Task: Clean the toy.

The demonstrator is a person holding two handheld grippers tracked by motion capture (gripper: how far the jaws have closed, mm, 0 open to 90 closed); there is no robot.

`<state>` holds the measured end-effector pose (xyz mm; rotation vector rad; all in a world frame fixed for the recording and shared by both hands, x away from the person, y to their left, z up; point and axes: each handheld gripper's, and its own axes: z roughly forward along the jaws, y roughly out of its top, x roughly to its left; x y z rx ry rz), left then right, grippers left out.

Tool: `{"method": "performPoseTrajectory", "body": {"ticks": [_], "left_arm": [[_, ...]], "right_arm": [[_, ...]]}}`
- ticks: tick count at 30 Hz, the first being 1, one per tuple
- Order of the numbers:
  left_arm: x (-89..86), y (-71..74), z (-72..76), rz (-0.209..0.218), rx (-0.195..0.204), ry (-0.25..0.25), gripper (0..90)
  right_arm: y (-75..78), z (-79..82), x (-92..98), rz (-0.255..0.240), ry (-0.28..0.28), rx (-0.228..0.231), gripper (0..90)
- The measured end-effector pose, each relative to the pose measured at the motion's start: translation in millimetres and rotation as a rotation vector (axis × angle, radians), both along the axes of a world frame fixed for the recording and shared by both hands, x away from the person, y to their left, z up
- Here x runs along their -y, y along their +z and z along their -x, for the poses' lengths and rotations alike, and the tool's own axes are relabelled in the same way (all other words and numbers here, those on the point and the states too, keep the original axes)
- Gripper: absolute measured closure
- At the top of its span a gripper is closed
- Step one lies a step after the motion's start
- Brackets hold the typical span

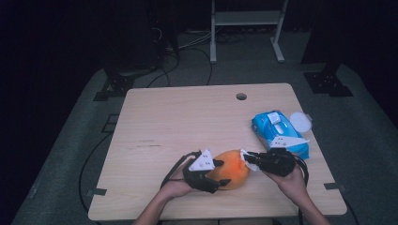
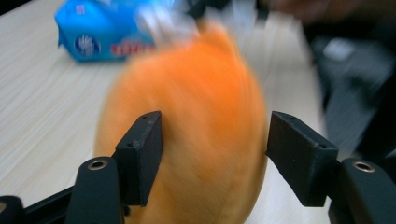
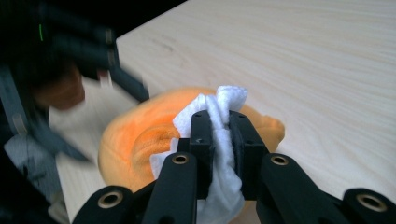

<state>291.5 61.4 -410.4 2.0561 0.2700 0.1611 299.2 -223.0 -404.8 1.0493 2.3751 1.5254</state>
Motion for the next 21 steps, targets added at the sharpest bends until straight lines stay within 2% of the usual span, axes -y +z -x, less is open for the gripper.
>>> {"method": "performPoseTrajectory", "body": {"ticks": [1, 3, 4, 8, 10, 13, 15, 21], "left_arm": [[-2.3, 5.2, -3.0, 0.029, 0.003, 0.013, 36.9], [-2.0, 9.5, -8.3, 0.046, 0.013, 0.044, 37.8], [-0.2, 10.7, -13.2, 0.058, 0.003, 0.054, 38.5], [7.2, 6.2, -26.8, 0.036, -0.014, 0.079, 37.7], [9.6, 0.6, -32.3, 0.025, -0.055, 0.072, 32.3], [12.7, -8.9, -38.6, 0.011, -0.14, 0.071, 19.9], [15.9, -15.0, -38.8, 0.0, -0.186, 0.052, 16.0], [23.4, -24.2, -36.1, -0.003, -0.22, 0.008, 12.2]], "right_arm": [[-1.2, 1.7, 1.1, 0.002, 0.012, 0.002, 80.2], [-2.7, 5.1, 2.8, -0.004, 0.032, -0.005, 80.2], [-3.2, 6.2, 3.2, 0.002, 0.043, -0.002, 80.2], [-3.0, 10.4, 2.7, 0.018, 0.071, 0.008, 80.2], [-3.1, 11.9, 3.5, 0.027, 0.081, 0.011, 80.2], [-5.1, 12.8, 6.1, 0.028, 0.101, 0.003, 80.1], [-7.1, 14.1, 7.6, 0.03, 0.115, -0.003, 80.0], [-11.0, 22.6, 14.3, 0.023, 0.13, -0.025, 79.6]]}}
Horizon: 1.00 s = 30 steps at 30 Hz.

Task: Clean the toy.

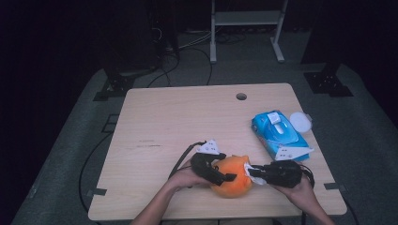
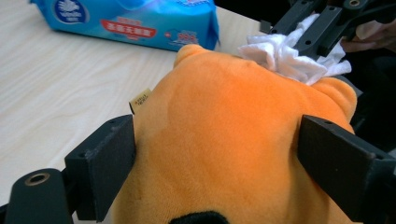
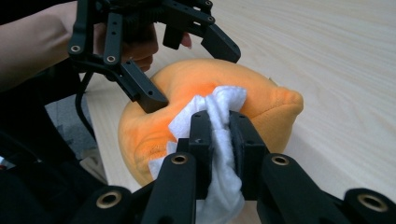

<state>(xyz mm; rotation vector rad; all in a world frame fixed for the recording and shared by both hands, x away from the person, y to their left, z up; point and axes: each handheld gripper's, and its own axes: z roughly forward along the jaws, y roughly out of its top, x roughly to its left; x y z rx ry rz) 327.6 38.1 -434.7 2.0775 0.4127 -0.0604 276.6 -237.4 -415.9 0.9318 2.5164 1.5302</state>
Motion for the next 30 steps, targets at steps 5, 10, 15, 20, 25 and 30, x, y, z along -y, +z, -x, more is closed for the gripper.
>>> {"method": "performPoseTrajectory", "body": {"ticks": [5, 10, 15, 20, 25, 30], "left_arm": [[3.3, -2.8, 5.5, -0.009, 0.04, -0.044, 17.4], [4.1, 3.4, 12.0, -0.036, 0.092, -0.063, 40.1], [6.4, 10.3, 18.9, -0.035, 0.122, -0.045, 46.6], [6.2, 16.6, 17.7, -0.034, 0.136, -0.02, 48.2], [1.9, 25.2, 10.0, -0.059, 0.169, 0.025, 48.5], [-4.7, 31.8, -3.7, -0.096, 0.21, 0.086, 48.3]], "right_arm": [[-2.3, 4.4, 9.1, -0.029, 0.009, -0.022, 79.2], [-0.1, 6.6, 17.0, -0.048, -0.013, -0.009, 79.3], [3.5, 7.1, 28.9, -0.04, -0.063, 0.015, 79.3], [-2.4, 8.5, 38.8, 0.015, -0.101, 0.024, 79.3], [-8.2, 6.9, 51.1, 0.018, -0.134, 0.01, 79.3], [-14.9, 3.8, 58.7, 0.045, -0.169, 0.005, 79.3]]}}
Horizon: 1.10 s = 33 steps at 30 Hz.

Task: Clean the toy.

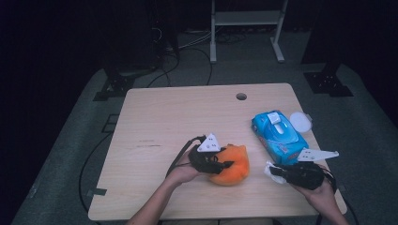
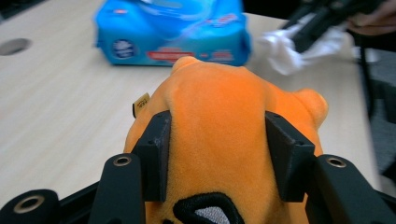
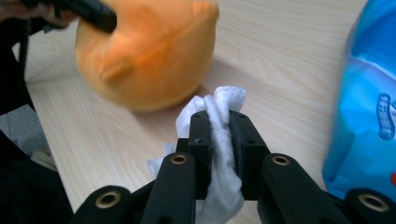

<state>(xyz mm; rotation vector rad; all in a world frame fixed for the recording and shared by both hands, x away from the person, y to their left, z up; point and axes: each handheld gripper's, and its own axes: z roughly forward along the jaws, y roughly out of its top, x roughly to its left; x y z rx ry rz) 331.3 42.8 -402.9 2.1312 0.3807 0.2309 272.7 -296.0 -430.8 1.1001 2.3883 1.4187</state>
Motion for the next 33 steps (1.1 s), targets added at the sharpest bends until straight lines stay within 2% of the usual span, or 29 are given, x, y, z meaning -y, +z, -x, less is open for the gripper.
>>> {"method": "performPoseTrajectory", "body": {"ticks": [2, 4, 9, 10, 17, 23, 27, 31, 33], "left_arm": [[-1.8, 0.7, -3.7, -0.007, -0.001, 0.012, 48.3], [-7.6, 2.3, -13.9, -0.029, 0.008, 0.048, 48.3], [-14.8, 3.0, -23.7, -0.031, 0.014, 0.083, 48.1], [-16.5, 3.3, -25.6, -0.043, 0.017, 0.085, 48.1], [-21.2, 0.2, -29.1, -0.052, 0.021, 0.107, 47.6], [-23.8, -0.6, -35.7, -0.056, 0.018, 0.131, 46.9], [-23.8, -2.3, -37.4, -0.051, -0.004, 0.122, 39.8], [-26.5, 2.5, -34.6, -0.032, -0.004, 0.124, 29.7], [-29.0, 5.1, -33.0, -0.021, -0.006, 0.12, 27.4]], "right_arm": [[-1.2, -0.6, 0.5, 0.004, -0.003, -0.003, 79.2], [-5.4, -2.5, 1.1, 0.026, -0.019, -0.002, 76.2], [-6.9, -3.7, -0.2, 0.04, -0.027, 0.002, 66.7], [-7.1, -3.9, -0.6, 0.041, -0.027, 0.003, 64.6], [-8.4, -5.4, -1.9, 0.028, -0.035, 0.036, 51.4], [-10.1, -6.0, -4.6, 0.034, -0.032, 0.043, 46.3], [-11.2, -6.4, -6.5, 0.048, -0.025, 0.046, 44.9], [-9.6, -5.1, -7.4, 0.045, -0.024, 0.053, 44.0], [-8.2, -4.2, -7.2, 0.039, -0.027, 0.057, 43.6]]}}
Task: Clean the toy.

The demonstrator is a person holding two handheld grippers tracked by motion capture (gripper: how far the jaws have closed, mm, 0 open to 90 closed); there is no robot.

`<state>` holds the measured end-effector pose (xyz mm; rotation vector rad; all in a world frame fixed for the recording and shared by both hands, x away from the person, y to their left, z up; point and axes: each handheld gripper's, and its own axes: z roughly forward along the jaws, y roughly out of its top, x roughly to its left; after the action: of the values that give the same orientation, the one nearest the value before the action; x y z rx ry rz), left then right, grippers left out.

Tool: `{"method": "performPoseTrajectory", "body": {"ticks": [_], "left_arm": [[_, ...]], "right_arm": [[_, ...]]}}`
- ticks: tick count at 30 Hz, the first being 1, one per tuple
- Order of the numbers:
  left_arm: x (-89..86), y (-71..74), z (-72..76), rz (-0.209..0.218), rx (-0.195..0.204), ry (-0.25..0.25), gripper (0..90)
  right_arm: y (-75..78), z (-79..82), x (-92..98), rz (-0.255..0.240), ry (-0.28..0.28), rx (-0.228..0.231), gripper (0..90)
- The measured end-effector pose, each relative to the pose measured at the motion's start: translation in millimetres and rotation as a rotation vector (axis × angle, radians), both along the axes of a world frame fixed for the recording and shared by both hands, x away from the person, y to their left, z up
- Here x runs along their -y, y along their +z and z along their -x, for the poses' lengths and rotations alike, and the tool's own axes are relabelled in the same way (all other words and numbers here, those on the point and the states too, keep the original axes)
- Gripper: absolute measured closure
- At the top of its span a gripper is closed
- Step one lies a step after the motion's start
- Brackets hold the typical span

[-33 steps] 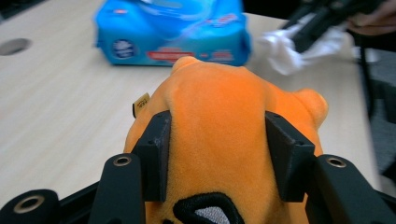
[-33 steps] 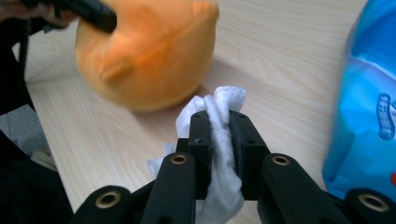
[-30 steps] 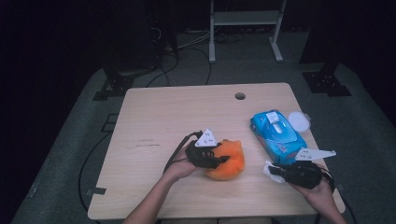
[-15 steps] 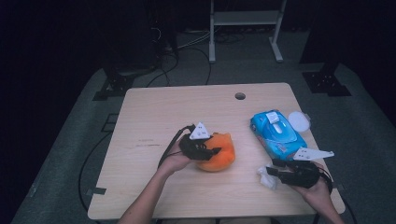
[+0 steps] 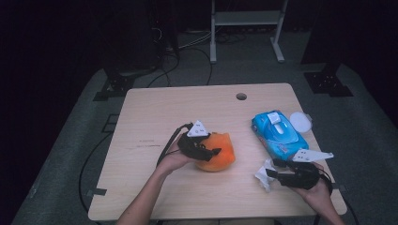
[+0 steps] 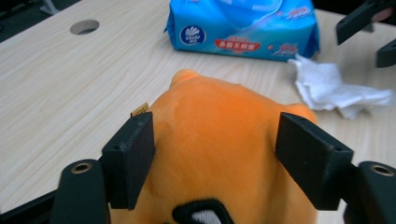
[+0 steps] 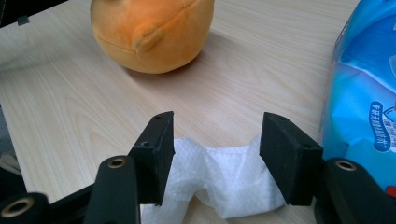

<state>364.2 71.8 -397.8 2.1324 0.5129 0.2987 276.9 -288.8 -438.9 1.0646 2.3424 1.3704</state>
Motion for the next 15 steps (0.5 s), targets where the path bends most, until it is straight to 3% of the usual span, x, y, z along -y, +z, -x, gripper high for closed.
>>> {"method": "performPoseTrajectory", "body": {"ticks": [11, 15], "left_arm": [[-25.3, 11.1, 15.8, 0.059, 0.0, 0.039, 16.0], [-34.8, 9.1, 22.4, 0.054, 0.005, 0.052, 14.1]], "right_arm": [[1.4, 1.5, -0.2, 0.0, -0.007, 0.003, 41.3], [0.4, 0.7, -0.4, 0.002, -0.007, 0.0, 40.7]]}}
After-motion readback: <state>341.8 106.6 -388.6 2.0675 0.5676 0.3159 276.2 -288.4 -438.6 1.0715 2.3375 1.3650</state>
